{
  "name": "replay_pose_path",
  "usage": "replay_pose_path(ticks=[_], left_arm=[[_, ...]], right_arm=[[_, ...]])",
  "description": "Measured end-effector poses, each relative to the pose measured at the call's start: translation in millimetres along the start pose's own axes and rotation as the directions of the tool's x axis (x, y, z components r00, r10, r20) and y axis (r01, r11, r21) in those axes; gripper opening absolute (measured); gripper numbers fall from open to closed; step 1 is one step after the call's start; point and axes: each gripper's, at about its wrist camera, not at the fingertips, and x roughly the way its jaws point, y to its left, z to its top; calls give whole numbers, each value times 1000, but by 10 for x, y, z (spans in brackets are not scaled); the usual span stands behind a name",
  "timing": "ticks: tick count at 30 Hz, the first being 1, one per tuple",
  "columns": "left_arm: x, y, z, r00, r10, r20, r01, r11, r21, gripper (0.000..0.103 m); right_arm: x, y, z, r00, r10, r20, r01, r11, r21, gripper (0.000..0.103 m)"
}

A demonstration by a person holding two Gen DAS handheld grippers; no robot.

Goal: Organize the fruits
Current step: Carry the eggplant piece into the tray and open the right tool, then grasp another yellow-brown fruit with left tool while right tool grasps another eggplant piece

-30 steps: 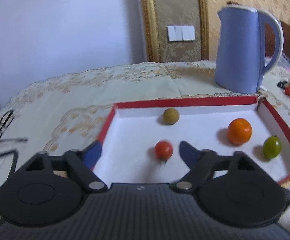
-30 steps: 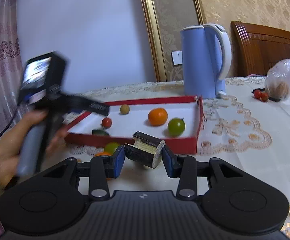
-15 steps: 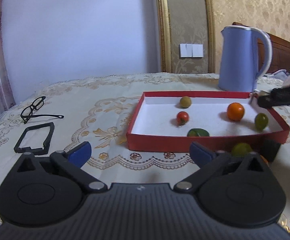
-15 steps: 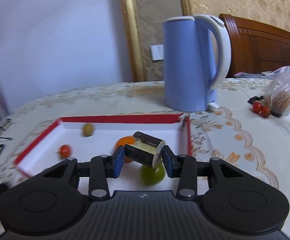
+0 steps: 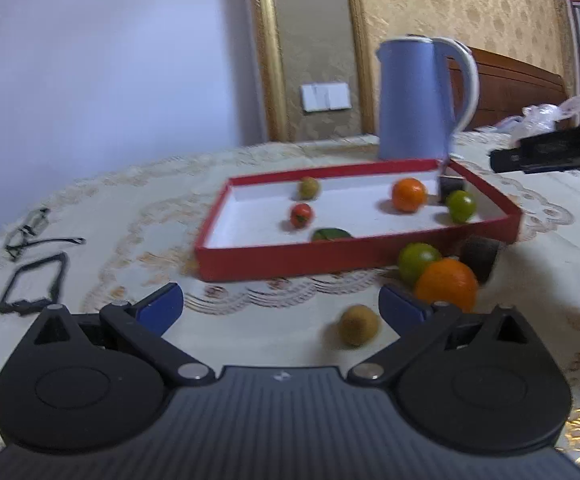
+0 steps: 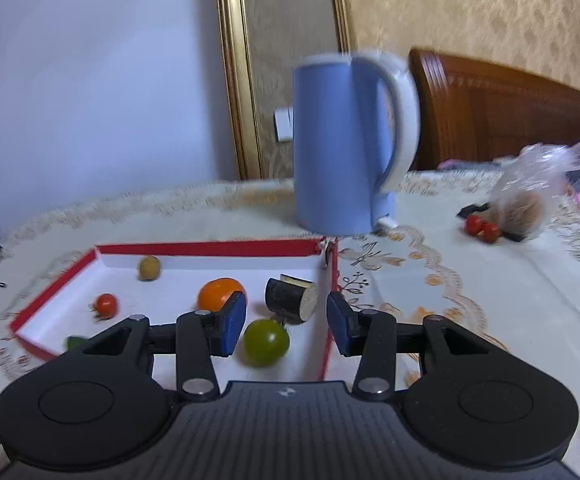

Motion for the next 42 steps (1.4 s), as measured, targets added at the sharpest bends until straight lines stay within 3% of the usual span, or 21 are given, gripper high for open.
replay_pose_path(ticks=[6,14,20,22,23,26,32,35,42], left_arm=[[109,-167,26,998,-38,-46,40,999,34,93],[257,-201,40,993,-45,-108,48,998,28,78],[351,-139,45,985,-85,-153,83,996,-18,50],[344,-177,53,984,-98,-148,98,995,-7,29],[343,-197,58,983,-108,-147,109,994,-6,24],[335,-230,57,986,-95,-138,96,995,1,24],[260,-42,99,997,-35,-70,28,995,-95,24],[272,50,111,997,1,-77,-10,993,-120,24],[239,125,94,996,6,-84,-18,990,-137,24]], right_arm=[[-604,12,-389,996,-11,94,9,1000,22,53],[-708,28,-519,997,15,74,-16,1000,13,53],[-733,91,-540,997,25,78,-25,1000,-1,53],[-721,97,-545,997,28,73,-28,1000,0,53],[-713,101,-548,997,27,70,-27,1000,-2,53],[-701,103,-557,997,38,63,-38,999,-9,53],[-590,164,-588,999,44,2,-44,998,-55,53],[-511,259,-618,997,64,-39,-67,993,-97,53],[-356,469,-660,991,76,-111,-95,979,-182,53]])
